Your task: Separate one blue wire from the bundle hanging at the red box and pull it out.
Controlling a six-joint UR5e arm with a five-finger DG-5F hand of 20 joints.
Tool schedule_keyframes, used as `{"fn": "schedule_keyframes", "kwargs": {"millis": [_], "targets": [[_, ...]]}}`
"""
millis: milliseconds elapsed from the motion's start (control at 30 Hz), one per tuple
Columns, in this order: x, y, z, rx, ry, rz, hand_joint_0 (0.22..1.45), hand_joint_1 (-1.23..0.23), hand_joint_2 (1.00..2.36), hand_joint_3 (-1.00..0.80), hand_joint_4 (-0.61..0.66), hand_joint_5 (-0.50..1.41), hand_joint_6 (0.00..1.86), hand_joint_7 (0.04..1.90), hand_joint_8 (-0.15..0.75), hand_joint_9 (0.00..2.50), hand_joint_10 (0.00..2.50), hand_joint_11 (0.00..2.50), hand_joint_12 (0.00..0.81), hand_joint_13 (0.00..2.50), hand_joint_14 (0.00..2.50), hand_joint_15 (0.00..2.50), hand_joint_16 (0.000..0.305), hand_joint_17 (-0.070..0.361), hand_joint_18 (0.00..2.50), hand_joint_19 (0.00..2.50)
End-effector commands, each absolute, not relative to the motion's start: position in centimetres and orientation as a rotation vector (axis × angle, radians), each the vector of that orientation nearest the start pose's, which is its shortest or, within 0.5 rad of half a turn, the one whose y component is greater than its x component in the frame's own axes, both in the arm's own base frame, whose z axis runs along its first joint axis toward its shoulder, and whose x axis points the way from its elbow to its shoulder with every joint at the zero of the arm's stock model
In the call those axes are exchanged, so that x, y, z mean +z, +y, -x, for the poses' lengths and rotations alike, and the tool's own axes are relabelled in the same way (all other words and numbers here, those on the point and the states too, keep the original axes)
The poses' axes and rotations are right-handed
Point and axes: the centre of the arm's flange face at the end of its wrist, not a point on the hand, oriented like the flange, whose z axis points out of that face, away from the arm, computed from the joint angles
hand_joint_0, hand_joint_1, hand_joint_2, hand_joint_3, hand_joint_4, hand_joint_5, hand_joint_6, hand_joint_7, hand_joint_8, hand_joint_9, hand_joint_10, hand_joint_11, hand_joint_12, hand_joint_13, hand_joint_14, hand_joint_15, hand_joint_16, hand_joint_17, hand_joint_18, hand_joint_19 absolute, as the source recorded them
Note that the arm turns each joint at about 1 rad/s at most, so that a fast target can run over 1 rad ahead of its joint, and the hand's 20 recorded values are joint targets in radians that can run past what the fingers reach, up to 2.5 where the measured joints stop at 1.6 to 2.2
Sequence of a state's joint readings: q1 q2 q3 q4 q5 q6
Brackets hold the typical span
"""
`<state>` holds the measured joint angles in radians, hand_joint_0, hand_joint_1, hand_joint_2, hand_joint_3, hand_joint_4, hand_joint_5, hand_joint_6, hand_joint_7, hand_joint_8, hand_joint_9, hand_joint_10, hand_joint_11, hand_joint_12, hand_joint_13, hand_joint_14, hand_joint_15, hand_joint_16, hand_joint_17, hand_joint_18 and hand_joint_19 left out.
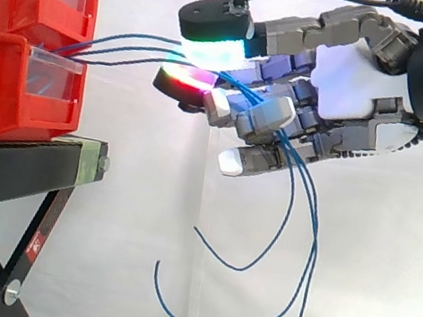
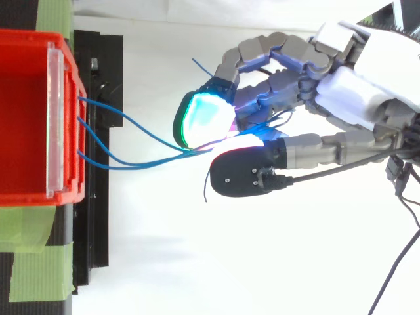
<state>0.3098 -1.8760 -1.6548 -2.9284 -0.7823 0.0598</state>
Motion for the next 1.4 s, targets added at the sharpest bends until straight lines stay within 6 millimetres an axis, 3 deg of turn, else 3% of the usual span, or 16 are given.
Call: {"fn": "schedule_keyframes", "kwargs": {"millis": [0,267,600,767,1367], "targets": [[30.9,-2.88,-57.89,0.756,0.953,-1.471,0.56,-0.85,1.02,-0.22,0.13,-0.24,0.93,0.91,0.325,0.79,0.01,1.43,0.438,0.66,1.13,1.43,0.058,0.13,0.65,0.7],[30.9,-2.88,-57.89,0.756,0.953,-1.471,0.48,-0.75,1.0,-0.44,0.18,-0.24,0.9,0.89,0.346,0.82,0.01,1.44,0.469,0.66,1.28,1.34,0.063,0.142,0.67,0.7],[30.84,-2.89,-57.85,0.756,0.953,-1.472,0.52,-0.81,1.01,-0.38,0.17,-0.24,0.9,0.89,0.331,0.82,0.01,1.45,0.448,0.67,1.2,1.39,0.06,0.135,0.66,0.71],[30.91,-2.89,-57.88,0.761,0.946,-1.476,0.51,-0.82,1.0,-0.45,0.18,-0.24,0.9,0.89,0.339,0.81,0.01,1.44,0.45,0.67,1.2,1.37,0.061,0.137,0.67,0.71],[30.88,-2.89,-57.84,0.758,0.951,-1.477,0.56,-0.9,1.01,-0.42,0.18,-0.24,0.9,0.89,0.321,0.79,0.01,1.43,0.427,0.71,1.04,1.46,0.058,0.13,0.67,0.67]]}}
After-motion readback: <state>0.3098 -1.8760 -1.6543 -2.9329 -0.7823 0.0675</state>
